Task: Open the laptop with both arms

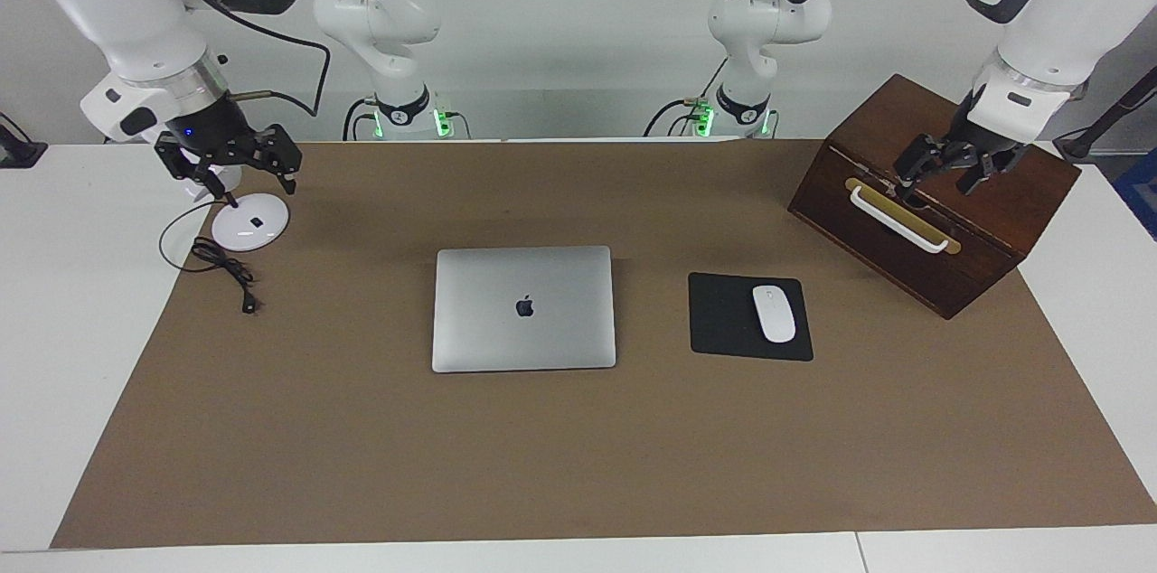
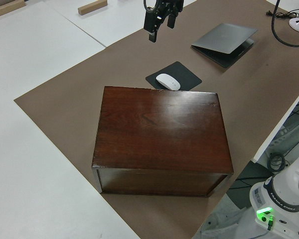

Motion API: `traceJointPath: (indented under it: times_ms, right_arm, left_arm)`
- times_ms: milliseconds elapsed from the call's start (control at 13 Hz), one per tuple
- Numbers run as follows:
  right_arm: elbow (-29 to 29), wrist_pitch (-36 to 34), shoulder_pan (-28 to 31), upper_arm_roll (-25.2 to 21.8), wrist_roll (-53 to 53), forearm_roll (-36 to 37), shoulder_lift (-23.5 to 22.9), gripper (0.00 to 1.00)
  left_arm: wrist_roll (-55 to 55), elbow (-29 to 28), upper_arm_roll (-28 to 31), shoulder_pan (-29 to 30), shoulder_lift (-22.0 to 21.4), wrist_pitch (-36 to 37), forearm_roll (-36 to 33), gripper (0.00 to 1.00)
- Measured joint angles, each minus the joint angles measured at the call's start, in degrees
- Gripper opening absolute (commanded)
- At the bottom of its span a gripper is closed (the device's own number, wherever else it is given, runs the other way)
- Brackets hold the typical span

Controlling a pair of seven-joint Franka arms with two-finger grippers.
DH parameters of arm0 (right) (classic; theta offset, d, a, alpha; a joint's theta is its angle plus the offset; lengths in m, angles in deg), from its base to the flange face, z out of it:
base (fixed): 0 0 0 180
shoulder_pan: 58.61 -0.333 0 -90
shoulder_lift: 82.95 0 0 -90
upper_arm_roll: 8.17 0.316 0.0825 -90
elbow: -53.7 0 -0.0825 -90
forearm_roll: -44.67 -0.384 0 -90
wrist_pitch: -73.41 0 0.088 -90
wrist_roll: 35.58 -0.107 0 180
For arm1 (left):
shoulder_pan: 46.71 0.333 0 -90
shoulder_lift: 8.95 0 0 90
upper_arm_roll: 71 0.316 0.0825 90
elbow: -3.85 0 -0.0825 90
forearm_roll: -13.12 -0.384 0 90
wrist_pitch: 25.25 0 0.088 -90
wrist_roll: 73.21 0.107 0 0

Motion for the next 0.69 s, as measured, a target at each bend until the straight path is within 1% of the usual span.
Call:
traceJointPath:
  times_ms: [460, 690]
  right_arm:
    - [0.0, 0.14, 0.29, -0.1, 0.0, 0.0, 0.01, 1.0]
    - [0.0, 1.62, 0.32, -0.11, 0.0, 0.0, 0.01, 1.0]
  left_arm:
    - [0.0, 0.0, 0.02, 0.02, 0.0, -0.3, 0.0, 1.0]
    - [-0.09, -0.03, 0.2, 0.1, 0.0, -0.98, 0.65, 1.0]
